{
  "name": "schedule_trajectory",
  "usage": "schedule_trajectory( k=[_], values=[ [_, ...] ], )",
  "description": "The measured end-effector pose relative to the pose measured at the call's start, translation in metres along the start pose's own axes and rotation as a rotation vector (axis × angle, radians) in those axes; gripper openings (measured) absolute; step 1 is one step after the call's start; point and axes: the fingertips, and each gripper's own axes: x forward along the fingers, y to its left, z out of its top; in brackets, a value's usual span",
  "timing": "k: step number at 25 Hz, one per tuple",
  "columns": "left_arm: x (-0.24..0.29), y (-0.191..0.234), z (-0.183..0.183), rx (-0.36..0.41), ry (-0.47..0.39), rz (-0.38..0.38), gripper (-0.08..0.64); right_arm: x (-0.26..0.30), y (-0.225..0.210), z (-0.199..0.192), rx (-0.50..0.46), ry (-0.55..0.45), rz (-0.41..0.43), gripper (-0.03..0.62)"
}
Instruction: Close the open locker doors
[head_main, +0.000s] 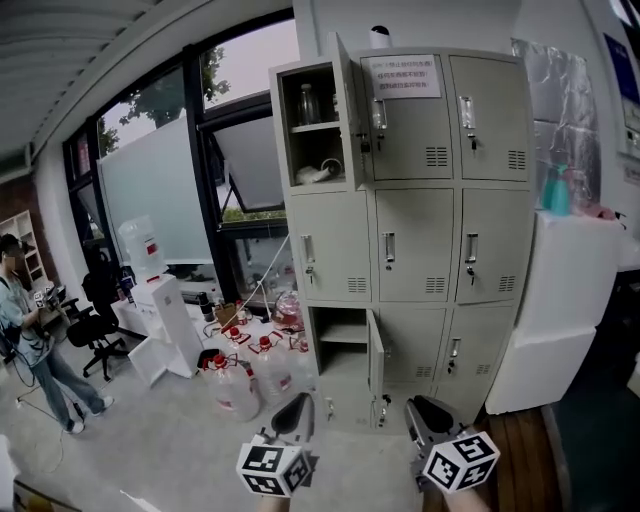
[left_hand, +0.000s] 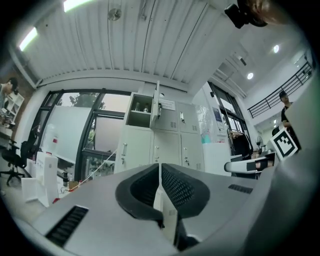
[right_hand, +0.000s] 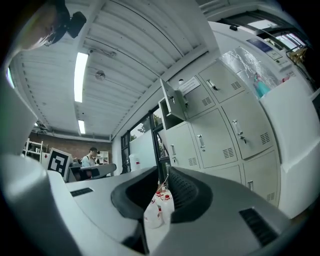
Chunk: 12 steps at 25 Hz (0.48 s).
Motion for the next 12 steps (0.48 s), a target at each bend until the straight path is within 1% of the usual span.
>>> schedule_trajectory(
  k=[3, 7, 12],
  values=[
    [0.046, 0.030, 0.020, 0.015, -0.030, -0.022, 0.023, 0.053, -0.012, 0.022, -0.020, -0.038, -0.003, 0.053],
    [0.099, 0.067, 0.045, 0.041, -0.069, -0.056, 0.023, 0.119, -0.021, 0.054, -0.075, -0.091, -0.010, 0.053],
    [0.153, 0.101, 0.070, 0.068, -0.112, -0.102, 0.023, 0.181, -0.034, 0.092, -0.093, -0.165, -0.016, 0.054]
  ],
)
